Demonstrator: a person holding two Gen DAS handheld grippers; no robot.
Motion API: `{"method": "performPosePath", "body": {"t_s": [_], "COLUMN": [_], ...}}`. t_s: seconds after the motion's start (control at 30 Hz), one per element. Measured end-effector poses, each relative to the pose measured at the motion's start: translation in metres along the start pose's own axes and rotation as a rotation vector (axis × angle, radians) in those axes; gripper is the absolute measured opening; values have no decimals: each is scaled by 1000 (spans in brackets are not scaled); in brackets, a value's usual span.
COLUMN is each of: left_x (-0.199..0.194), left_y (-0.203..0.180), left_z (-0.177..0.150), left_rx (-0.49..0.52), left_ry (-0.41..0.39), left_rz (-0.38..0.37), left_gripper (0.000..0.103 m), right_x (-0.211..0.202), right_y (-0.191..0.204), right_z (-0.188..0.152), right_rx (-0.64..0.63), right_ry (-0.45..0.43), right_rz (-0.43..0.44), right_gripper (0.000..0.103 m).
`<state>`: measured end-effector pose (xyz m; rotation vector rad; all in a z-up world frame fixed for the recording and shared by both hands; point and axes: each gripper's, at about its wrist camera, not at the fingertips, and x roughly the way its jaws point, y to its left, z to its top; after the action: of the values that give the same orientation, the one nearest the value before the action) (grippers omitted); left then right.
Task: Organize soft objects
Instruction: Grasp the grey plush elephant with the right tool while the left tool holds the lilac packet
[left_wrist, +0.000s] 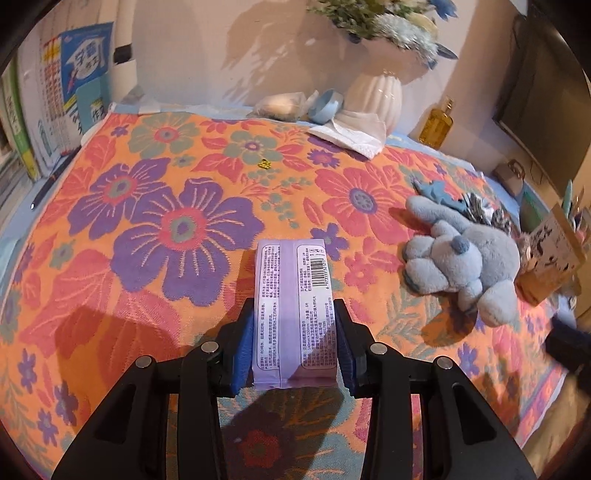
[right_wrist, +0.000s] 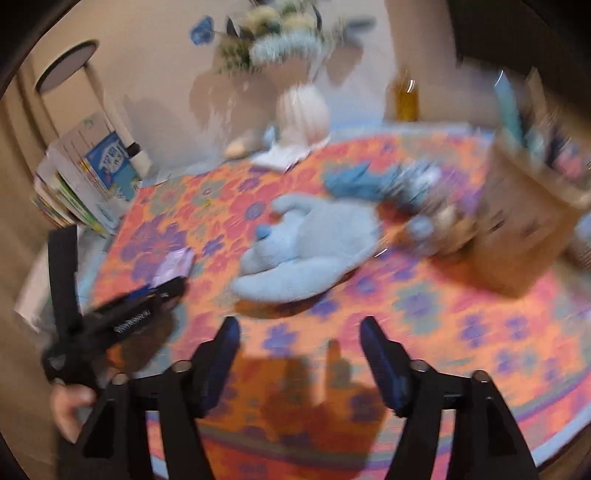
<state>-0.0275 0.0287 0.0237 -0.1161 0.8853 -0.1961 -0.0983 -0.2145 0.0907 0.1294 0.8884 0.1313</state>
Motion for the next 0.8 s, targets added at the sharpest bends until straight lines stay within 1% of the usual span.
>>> {"method": "performPosePath", "body": {"t_s": [0.03, 0.1, 0.13, 0.2, 0.27, 0.33, 0.4, 0.53, 0.57, 0.63, 0.67, 0.7, 0.73, 0.8], "left_x": [0, 0, 0, 1, 1, 0, 0, -2, -2, -2, -3, -3, -4, -4], "left_y": [-3, -10, -13, -16, -16, -16, -16, -17, -17, -15, -14, -13, -12, -10], "left_z": [-1, -3, -4, -5, -5, -6, -7, -9, -9, -8, -8, -8, -8, -8], "left_rx": [17, 53, 70, 91, 96, 97, 98, 103, 102, 98, 94, 90, 84, 73], "left_ry": [-4, -8, -9, -8, -7, -8, -10, -12, -12, -13, -13, -15, -17, -16], "left_rz": [14, 46, 52, 48, 50, 51, 52, 56, 55, 49, 44, 38, 33, 24], "left_gripper": [36, 36, 36, 36, 36, 36, 36, 36, 36, 36, 36, 36, 36, 36], "right_x": [-5, -9, -7, 1, 20, 42, 60, 79, 79, 71, 66, 60, 52, 40], "right_y": [-4, -16, -23, -29, -34, -35, -35, -15, -10, 8, 16, 21, 25, 32], "right_z": [3, 14, 22, 36, 52, 65, 72, 73, 70, 60, 54, 49, 42, 30], "right_rx": [-15, -18, -15, -15, 8, 54, 83, 45, 31, -27, -48, -57, -57, -65], "right_ry": [-31, -65, -63, -45, -20, 16, 51, 112, 122, 145, 159, 173, 196, 226], "right_rz": [-54, -107, -113, -97, -59, -63, -48, -24, -12, -16, 3, 42, 111, 220], "right_gripper": [85, 86, 86, 86, 86, 86, 86, 86, 86, 86, 86, 86, 86, 86]}}
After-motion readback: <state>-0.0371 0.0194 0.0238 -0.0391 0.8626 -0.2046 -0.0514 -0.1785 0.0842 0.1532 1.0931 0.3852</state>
